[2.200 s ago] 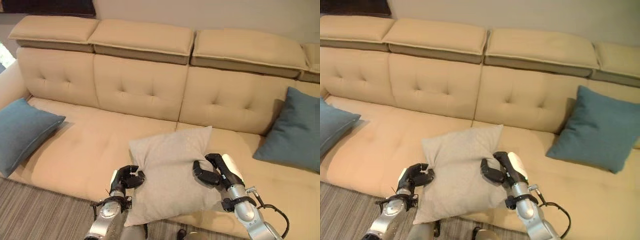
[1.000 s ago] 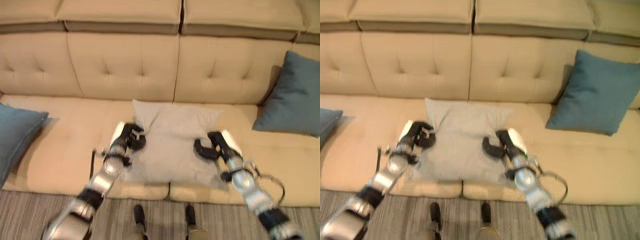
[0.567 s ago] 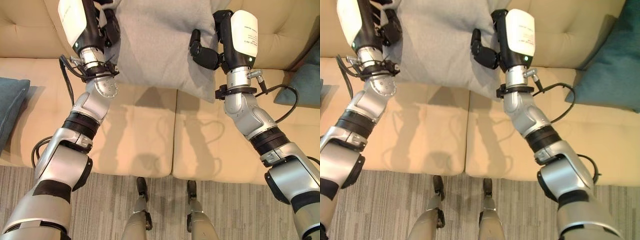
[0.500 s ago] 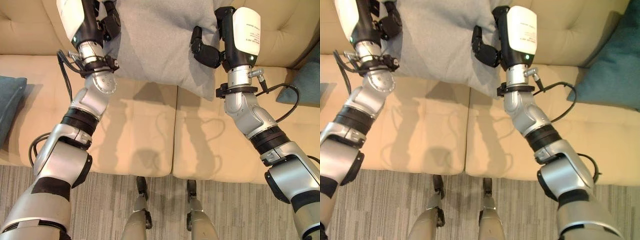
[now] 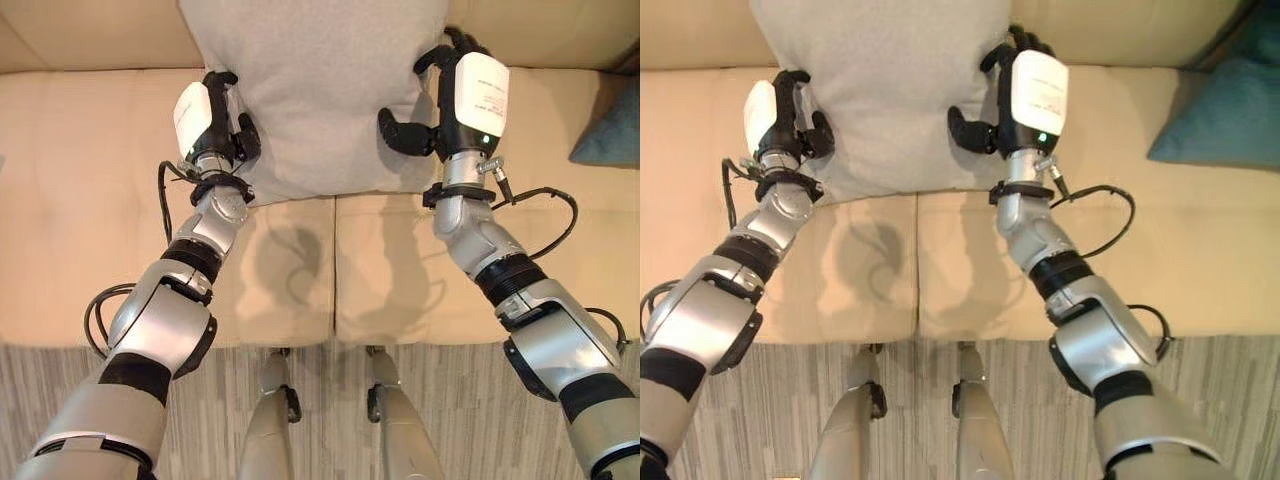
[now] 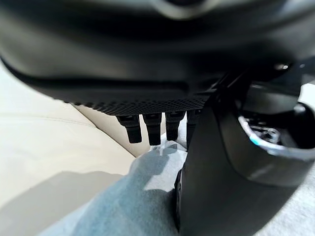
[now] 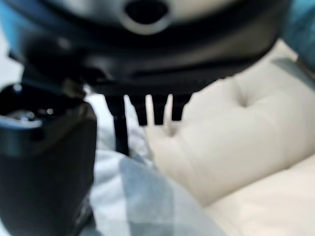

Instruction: Pick up all the scattered cushions and arrange them neatly on the sofa.

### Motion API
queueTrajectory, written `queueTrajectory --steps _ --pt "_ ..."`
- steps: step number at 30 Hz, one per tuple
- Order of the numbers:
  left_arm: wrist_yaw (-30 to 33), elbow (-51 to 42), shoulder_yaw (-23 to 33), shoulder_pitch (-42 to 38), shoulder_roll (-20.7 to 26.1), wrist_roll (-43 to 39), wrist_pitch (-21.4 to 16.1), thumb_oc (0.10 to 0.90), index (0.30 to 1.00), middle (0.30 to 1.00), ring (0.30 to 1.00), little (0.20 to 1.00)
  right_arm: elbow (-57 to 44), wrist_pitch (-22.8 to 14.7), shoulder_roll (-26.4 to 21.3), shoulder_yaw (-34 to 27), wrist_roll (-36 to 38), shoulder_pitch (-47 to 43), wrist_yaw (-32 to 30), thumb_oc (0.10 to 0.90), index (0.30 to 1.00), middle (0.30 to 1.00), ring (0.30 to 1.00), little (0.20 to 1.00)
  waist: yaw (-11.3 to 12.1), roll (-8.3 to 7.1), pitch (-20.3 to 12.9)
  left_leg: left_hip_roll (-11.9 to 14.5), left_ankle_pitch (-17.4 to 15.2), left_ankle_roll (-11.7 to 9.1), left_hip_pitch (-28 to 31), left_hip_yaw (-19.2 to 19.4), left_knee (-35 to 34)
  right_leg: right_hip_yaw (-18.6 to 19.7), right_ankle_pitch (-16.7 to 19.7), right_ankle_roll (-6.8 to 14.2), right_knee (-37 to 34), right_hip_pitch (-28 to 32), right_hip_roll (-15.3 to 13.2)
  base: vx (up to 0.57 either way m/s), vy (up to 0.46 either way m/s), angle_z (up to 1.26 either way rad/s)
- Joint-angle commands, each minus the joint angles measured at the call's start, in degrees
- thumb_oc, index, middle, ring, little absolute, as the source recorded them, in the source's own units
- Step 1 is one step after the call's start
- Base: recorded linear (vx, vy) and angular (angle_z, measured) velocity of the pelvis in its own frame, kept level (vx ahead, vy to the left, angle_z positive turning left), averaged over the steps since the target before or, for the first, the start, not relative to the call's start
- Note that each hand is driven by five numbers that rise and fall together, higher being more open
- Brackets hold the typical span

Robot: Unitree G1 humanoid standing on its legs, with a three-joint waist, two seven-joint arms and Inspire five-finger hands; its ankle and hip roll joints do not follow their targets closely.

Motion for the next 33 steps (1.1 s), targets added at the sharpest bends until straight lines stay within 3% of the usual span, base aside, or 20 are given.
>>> queueTrajectory --steps 1,5,13,16,18,19,20,22,25,28,33 --pt "0.70 5.60 -1.82 -2.23 -0.07 1.68 -0.17 0.800 0.900 0.900 0.900 0.900 2.47 -4.56 2.43 -4.20 3.48 -6.42 -4.73 0.800 0.900 0.900 0.900 0.900 0.15 0.58 -5.28 1.09 -10.02 -5.08 3.80 -1.40 0.56 0.25 -5.35 4.35 0.84 0.38 -0.77 0.01 0.002 0.18" --pt "2.38 2.77 -1.70 -3.04 1.80 2.41 0.97 0.800 0.900 0.900 0.900 0.900 -0.94 -7.64 3.57 -9.24 9.37 -2.72 -6.76 0.800 0.900 0.900 0.900 0.900 0.27 0.54 -5.88 1.03 -10.31 -5.04 4.05 -1.72 0.56 -0.03 -5.62 4.34 0.90 0.57 -0.68 0.01 -0.004 0.06" --pt "5.33 -12.53 2.71 0.69 7.02 -1.16 -3.19 0.800 0.900 0.900 0.900 0.900 -7.06 -10.36 2.31 -15.01 11.79 6.75 -7.21 0.800 0.900 0.900 0.900 0.900 1.02 0.69 -6.64 0.99 -10.68 -4.89 6.44 -2.49 0.56 -0.78 -6.54 3.83 0.91 3.42 -0.60 0.00 -0.007 -0.01" --pt "6.33 -19.23 7.15 5.12 7.88 -3.55 -4.52 0.800 0.900 0.900 0.900 0.900 -10.50 -11.26 1.82 -17.85 12.21 12.02 -6.58 0.800 0.900 0.900 0.900 0.900 1.38 0.70 -6.88 1.12 -11.48 -4.82 8.29 -2.47 0.56 -1.16 -7.40 3.59 1.02 5.25 -0.60 0.02 -0.009 0.03" --pt "9.37 -23.96 10.47 9.21 8.30 -1.55 -4.42 0.800 0.900 0.900 0.900 0.900 -12.57 -12.24 1.85 -19.72 12.56 15.92 -6.49 0.800 0.900 0.900 0.900 0.900 1.45 0.42 -7.07 1.29 -11.90 -4.78 9.71 -2.45 0.56 -1.32 -7.79 3.39 1.03 6.67 -0.56 0.02 -0.022 0.13" --pt "21.75 -26.30 12.87 13.24 10.19 11.02 1.10 0.800 0.900 0.900 0.900 0.900 -13.83 -14.36 2.12 -20.26 10.73 20.74 -8.38 0.800 0.900 0.900 0.900 0.900 1.39 -0.31 -7.39 1.56 -12.00 -4.79 11.36 -2.27 0.56 -1.33 -8.04 3.17 0.98 8.31 -0.60 0.04 -0.026 0.12" --pt "22.54 -27.82 14.44 15.16 9.67 10.26 1.33 0.800 0.900 0.900 0.900 0.900 -14.84 -14.40 2.06 -20.24 9.73 22.61 -8.34 0.800 0.900 0.900 0.900 0.900 1.37 -0.48 -7.49 1.69 -12.53 -4.65 12.31 -2.02 0.56 -1.26 -8.58 3.10 1.07 9.17 -0.52 0.01 -0.018 0.08" --pt "20.83 -29.33 19.20 19.32 8.07 1.82 -2.57 0.800 0.900 0.900 0.900 0.900 -17.29 -14.22 2.92 -20.93 11.47 26.50 -6.55 0.800 0.900 0.900 0.900 0.900 1.51 -0.54 -7.77 1.83 -13.03 -4.30 15.04 -1.78 0.56 -1.32 -9.04 2.79 1.11 11.82 -0.59 0.02 -0.006 0.02" --pt "19.19 -32.97 22.14 23.56 6.89 -2.39 -5.04 0.800 0.900 0.900 0.900 0.900 -19.22 -13.95 2.76 -21.61 11.44 30.06 -5.26 0.800 0.900 0.900 0.900 0.900 1.57 -0.48 -8.16 1.89 -12.93 -4.14 16.47 -1.74 0.56 -1.68 -8.96 2.64 0.95 13.29 -0.68 0.02 -0.008 -0.06" --pt "14.36 -40.02 26.06 38.97 1.08 -6.09 -8.53 0.800 0.900 0.900 0.900 0.900 -23.42 -14.96 1.34 -26.42 11.42 40.24 -0.97 0.800 0.900 0.900 0.900 0.900 1.96 -1.09 -9.51 2.04 -14.25 -3.63 21.38 -1.44 0.56 -2.20 -10.09 2.58 0.77 18.38 -0.97 0.08 -0.024 0.00" --pt "7.29 -42.57 28.63 56.69 -4.77 -11.53 -11.43 0.800 0.900 0.900 0.900 0.900 -23.59 -15.05 -0.21 -33.11 11.95 52.04 3.18 0.800 0.900 0.900 0.900 0.900 2.44 -1.92 -10.26 1.59 -15.99 -2.33 28.71 -1.53 0.56 -2.65 -11.77 2.51 0.95 25.51 -1.38 0.07 0.002 0.03"
